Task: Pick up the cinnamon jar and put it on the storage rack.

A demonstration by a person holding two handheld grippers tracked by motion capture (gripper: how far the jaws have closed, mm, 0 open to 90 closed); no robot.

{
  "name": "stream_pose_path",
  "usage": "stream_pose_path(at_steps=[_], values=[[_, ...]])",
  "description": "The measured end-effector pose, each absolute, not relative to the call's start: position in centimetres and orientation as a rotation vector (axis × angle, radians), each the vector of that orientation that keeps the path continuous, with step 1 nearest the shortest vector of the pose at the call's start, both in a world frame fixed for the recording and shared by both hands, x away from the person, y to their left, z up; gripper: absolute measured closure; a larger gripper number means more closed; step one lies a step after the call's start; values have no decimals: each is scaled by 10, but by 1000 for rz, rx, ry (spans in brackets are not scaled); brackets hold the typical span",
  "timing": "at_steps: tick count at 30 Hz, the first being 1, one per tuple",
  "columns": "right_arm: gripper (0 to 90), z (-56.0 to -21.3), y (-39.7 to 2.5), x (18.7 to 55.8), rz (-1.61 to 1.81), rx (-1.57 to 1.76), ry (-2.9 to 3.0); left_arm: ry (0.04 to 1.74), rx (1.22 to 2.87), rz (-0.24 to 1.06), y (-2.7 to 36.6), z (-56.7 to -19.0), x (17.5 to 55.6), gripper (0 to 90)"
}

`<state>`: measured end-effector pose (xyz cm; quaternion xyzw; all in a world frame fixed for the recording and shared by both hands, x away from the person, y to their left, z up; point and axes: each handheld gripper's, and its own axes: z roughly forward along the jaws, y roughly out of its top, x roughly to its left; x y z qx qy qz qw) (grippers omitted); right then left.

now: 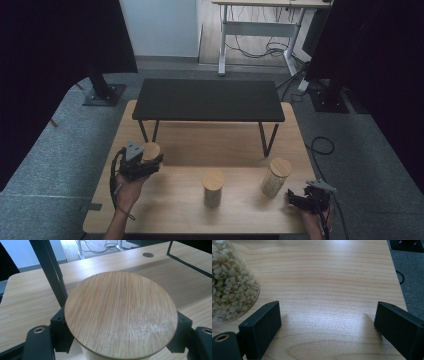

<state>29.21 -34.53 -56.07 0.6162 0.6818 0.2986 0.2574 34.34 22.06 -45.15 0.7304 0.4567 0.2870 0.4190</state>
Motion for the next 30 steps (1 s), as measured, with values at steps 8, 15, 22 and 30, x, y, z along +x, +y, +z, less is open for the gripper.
stream_pose_path(at_steps=[8, 15, 22, 30], values=[[67, -561, -345, 292, 810, 1671, 1850, 1144, 1830, 719, 221, -447, 345, 254], [67, -561, -345, 292, 810, 1672, 1849, 1143, 1835, 719, 220, -445, 345, 254], [67, -561, -345, 292, 810, 1671, 1850, 1140, 1838, 715, 219, -443, 347, 254], [67, -561, -345, 292, 810, 1671, 1850, 1139, 1838, 706, 219, -440, 348, 254]])
